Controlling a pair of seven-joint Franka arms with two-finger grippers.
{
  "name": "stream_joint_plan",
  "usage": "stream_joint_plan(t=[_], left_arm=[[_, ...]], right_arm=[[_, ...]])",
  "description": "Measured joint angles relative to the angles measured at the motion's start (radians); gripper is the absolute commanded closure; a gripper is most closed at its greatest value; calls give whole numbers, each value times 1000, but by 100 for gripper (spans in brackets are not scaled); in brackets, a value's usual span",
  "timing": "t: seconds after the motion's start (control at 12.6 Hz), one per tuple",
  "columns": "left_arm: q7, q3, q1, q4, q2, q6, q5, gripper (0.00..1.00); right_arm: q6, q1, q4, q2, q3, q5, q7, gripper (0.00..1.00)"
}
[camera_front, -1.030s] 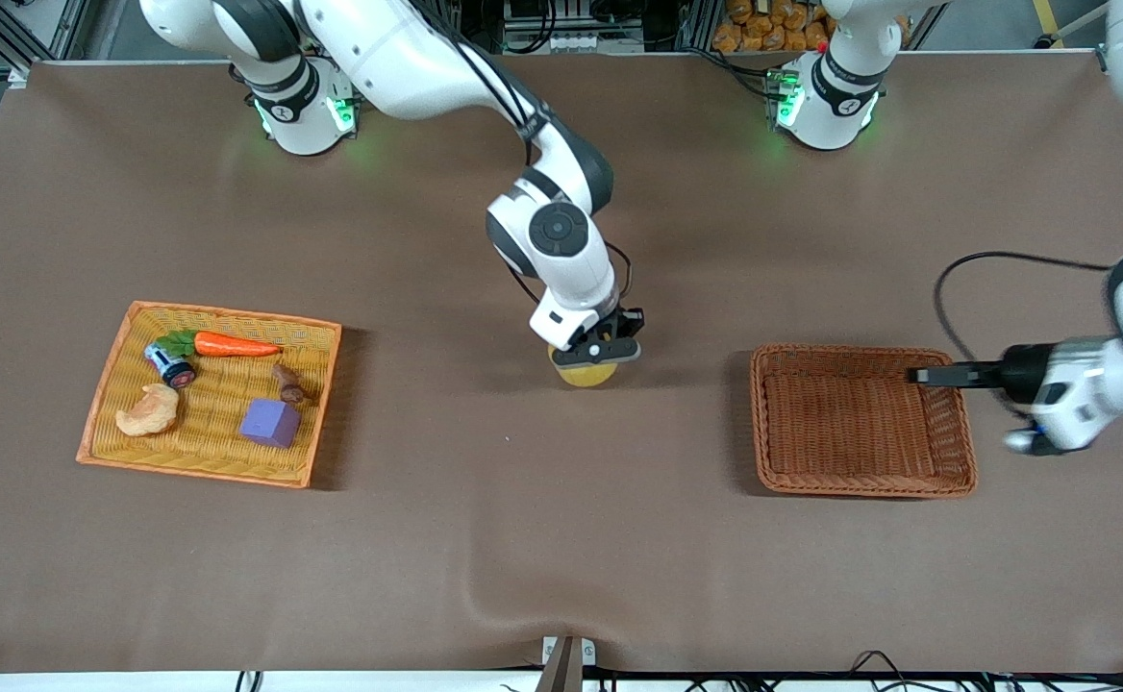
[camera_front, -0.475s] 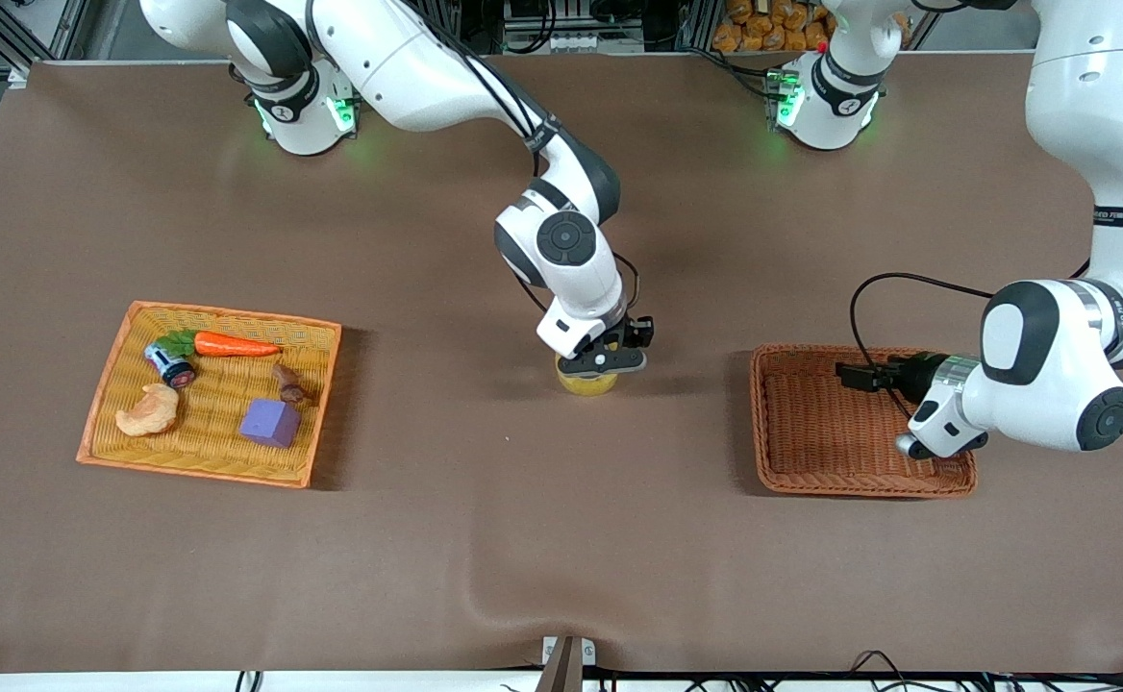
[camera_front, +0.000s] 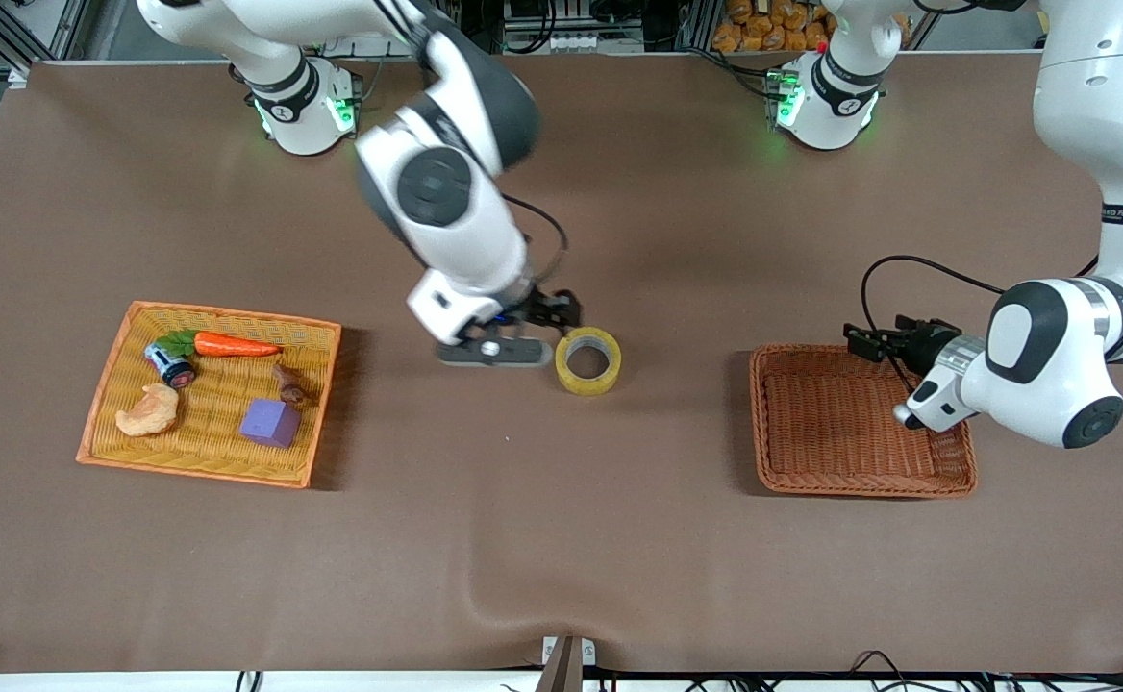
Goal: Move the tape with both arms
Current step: 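Set the tape down, open the right gripper while the left gripper approaches, then lower the left gripper onto the tape roll and grasp it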
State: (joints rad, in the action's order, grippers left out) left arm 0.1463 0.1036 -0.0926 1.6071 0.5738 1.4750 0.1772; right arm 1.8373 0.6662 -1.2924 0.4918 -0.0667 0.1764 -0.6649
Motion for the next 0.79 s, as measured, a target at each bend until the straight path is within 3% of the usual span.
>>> stream_joint_plan(t=[0.4, 0.79], left_arm=[[163, 24, 89, -12, -16, -13, 0, 0], [309, 27, 274, -86, -27, -12, -1, 0]], right_arm=[[-57, -201, -238, -245, -18, -5, 184, 0], [-217, -436, -287, -433, -26, -9, 371, 0]])
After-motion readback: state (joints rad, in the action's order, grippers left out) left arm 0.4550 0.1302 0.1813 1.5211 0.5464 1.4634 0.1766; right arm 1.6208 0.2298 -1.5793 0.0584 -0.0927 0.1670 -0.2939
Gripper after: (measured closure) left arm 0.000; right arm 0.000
